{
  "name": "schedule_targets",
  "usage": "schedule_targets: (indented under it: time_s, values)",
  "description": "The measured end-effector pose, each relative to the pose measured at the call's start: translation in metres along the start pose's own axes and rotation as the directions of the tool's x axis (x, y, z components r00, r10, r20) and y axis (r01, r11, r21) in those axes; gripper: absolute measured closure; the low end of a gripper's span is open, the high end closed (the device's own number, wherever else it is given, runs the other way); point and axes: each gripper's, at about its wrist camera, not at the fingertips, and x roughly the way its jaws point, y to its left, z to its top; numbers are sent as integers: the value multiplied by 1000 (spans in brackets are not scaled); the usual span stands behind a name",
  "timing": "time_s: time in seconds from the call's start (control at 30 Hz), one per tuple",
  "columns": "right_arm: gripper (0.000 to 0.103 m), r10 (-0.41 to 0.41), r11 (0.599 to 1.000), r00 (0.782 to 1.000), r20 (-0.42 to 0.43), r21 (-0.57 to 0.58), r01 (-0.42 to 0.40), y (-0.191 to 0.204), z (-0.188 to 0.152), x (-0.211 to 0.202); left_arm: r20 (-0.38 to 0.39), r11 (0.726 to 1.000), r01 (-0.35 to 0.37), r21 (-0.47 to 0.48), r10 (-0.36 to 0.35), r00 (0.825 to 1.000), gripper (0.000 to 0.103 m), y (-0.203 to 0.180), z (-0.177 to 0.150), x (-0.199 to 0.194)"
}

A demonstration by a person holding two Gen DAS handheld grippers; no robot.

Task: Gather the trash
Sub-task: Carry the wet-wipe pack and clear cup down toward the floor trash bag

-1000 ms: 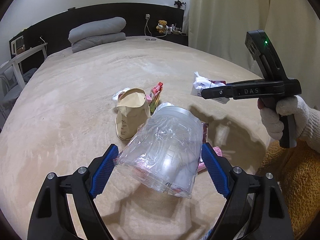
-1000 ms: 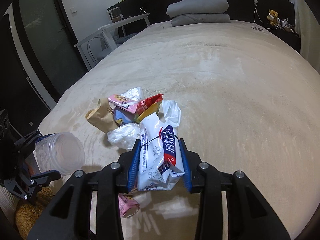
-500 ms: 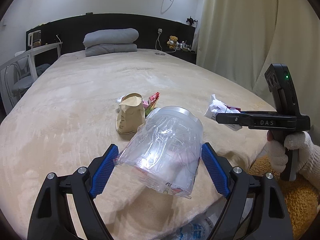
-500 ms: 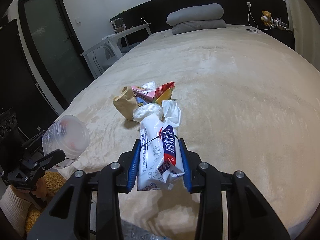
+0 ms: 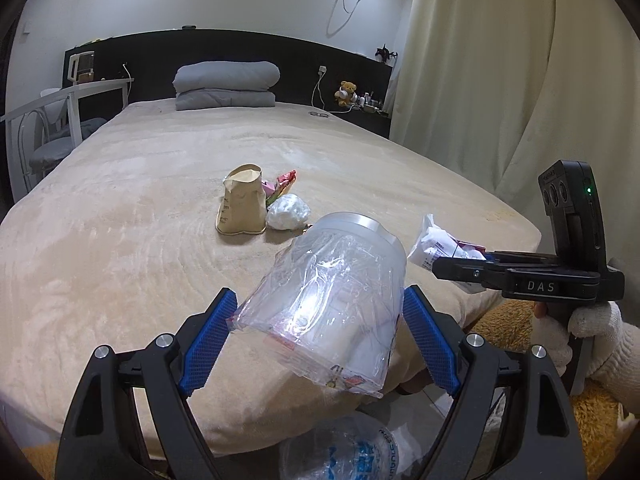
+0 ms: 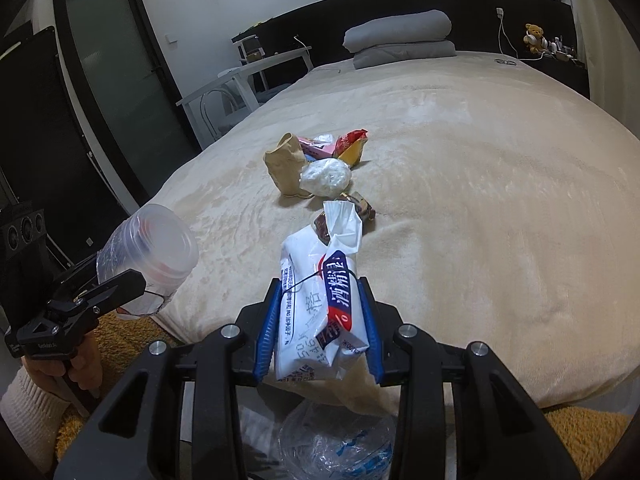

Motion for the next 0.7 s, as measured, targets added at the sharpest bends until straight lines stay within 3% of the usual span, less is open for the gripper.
schedule_targets:
  time_s: [0.37,0.7]
  values:
    - [65,7,1000,1000,-18,-2,-7,9,-36,-17,-7,999,10,-46,-10,1000,20,-18,-26,-15]
    - [65,42,999,995,-93,12,-41,12,-64,-14,-69,994,-6,-111,-1,998,20,-30,-48,-11]
